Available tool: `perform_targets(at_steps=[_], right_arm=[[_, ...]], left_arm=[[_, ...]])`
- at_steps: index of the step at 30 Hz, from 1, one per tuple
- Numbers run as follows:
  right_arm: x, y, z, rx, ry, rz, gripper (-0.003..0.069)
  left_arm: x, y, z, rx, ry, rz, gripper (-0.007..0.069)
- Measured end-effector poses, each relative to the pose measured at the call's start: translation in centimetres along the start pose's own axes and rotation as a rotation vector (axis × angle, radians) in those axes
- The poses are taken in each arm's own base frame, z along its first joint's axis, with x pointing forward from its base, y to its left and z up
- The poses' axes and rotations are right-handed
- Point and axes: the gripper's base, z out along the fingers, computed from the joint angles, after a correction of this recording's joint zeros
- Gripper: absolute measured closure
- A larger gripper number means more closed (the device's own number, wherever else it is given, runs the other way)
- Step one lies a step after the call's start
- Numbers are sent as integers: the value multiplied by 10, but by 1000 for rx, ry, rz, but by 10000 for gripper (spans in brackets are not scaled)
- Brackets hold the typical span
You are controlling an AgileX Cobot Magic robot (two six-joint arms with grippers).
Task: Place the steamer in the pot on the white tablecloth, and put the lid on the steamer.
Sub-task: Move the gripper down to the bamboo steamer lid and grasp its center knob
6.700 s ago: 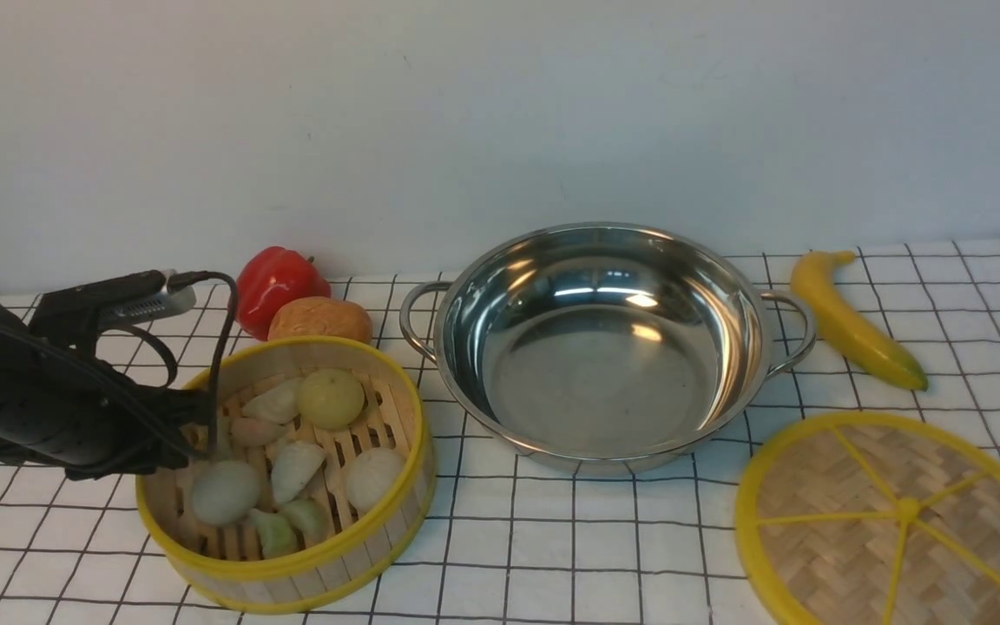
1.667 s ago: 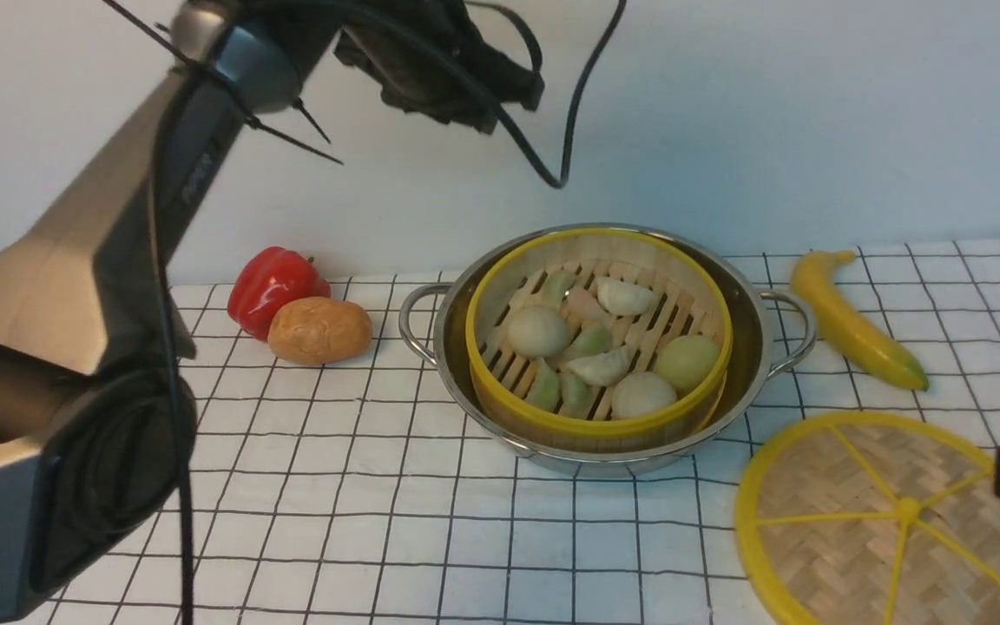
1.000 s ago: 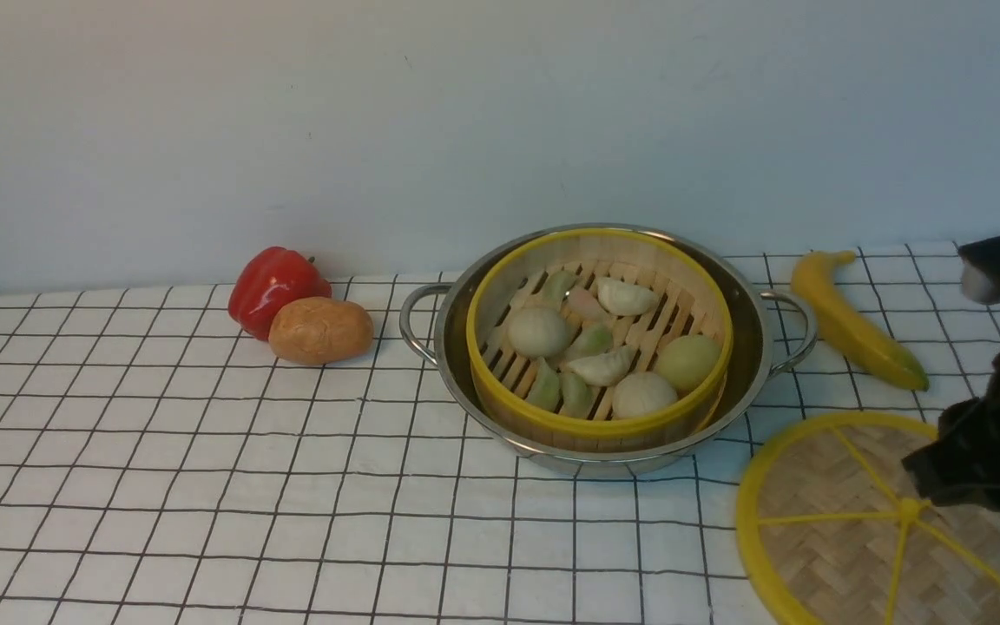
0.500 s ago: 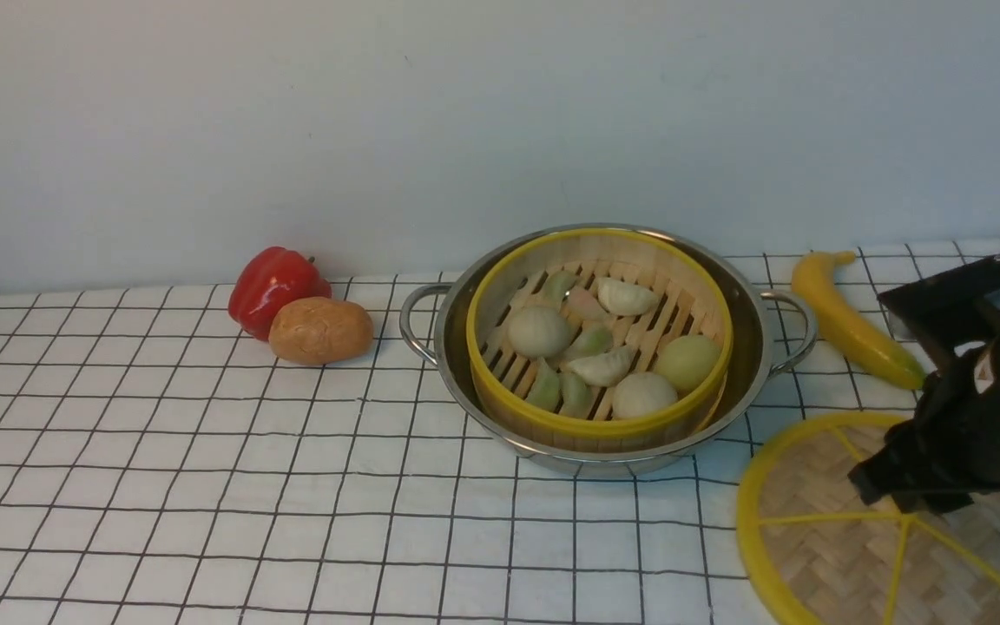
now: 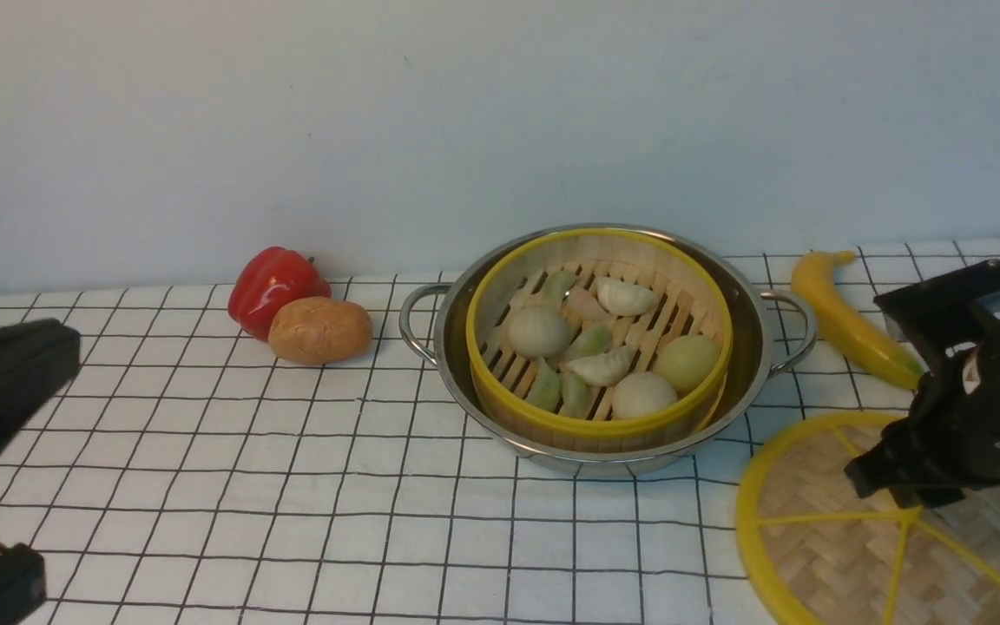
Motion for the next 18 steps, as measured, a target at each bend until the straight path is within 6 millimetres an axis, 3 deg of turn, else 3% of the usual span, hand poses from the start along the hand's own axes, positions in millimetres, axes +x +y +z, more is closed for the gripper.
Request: perform_targets(at_steps=[7,18], right_arm=[[-1,-5,14,2,29,24,419],[-3,-2,15,-30,15,36,419]], left_arm=[[-3,0,1,-5,-53,-14,643],[-5,0,1,-8,-67,-14,638]])
